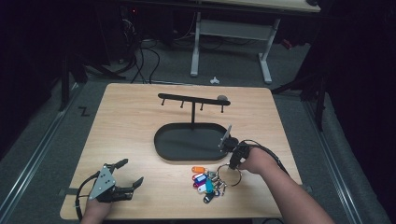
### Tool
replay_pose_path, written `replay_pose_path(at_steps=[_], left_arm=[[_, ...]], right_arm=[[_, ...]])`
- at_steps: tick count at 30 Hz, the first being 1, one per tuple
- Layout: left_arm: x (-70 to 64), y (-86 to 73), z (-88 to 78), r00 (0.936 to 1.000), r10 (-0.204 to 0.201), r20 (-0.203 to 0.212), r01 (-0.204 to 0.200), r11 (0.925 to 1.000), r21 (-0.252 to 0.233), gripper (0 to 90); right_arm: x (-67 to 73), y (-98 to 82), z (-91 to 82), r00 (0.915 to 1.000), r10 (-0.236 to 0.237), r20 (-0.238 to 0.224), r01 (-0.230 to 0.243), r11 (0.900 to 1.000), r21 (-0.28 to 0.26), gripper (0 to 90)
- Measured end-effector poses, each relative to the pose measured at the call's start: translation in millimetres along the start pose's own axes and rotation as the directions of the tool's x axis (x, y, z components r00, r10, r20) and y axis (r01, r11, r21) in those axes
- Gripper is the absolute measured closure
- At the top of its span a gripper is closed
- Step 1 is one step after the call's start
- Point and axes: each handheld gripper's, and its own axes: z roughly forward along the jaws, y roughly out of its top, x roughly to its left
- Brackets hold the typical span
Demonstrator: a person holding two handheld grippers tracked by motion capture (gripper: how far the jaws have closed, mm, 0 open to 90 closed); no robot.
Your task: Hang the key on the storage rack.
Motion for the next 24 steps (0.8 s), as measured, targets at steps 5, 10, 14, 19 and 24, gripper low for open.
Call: replay_pose_path(at_steps=[5,10,14,19,24], left_arm=[[-0.5,0.0,0.2,1.0,0.0,-0.001,0.0,1.0,-0.001,15.0],[-0.4,0.0,0.0,1.0,0.001,-0.001,-0.001,1.0,0.0,15.0],[-0.5,-0.1,0.0,1.0,0.001,-0.002,-0.001,1.0,-0.002,15.0],[-0.5,0.0,0.2,1.0,0.001,0.001,-0.001,1.0,0.001,15.0],[-0.5,0.0,0.4,1.0,0.002,-0.001,-0.002,1.0,0.001,15.0]], right_arm=[[-1.1,0.8,0.2,1.0,0.006,0.003,-0.006,1.0,0.004,72.1],[1.3,1.7,-0.4,1.0,0.006,0.001,-0.006,1.0,0.017,75.9],[2.6,2.6,0.0,1.0,-0.008,-0.003,0.008,1.0,0.016,79.3],[3.1,2.9,0.3,0.9999,-0.011,-0.002,0.011,1.0,0.017,80.9],[3.6,3.1,0.1,0.9998,-0.019,-0.002,0.019,1.0,0.019,81.9]])
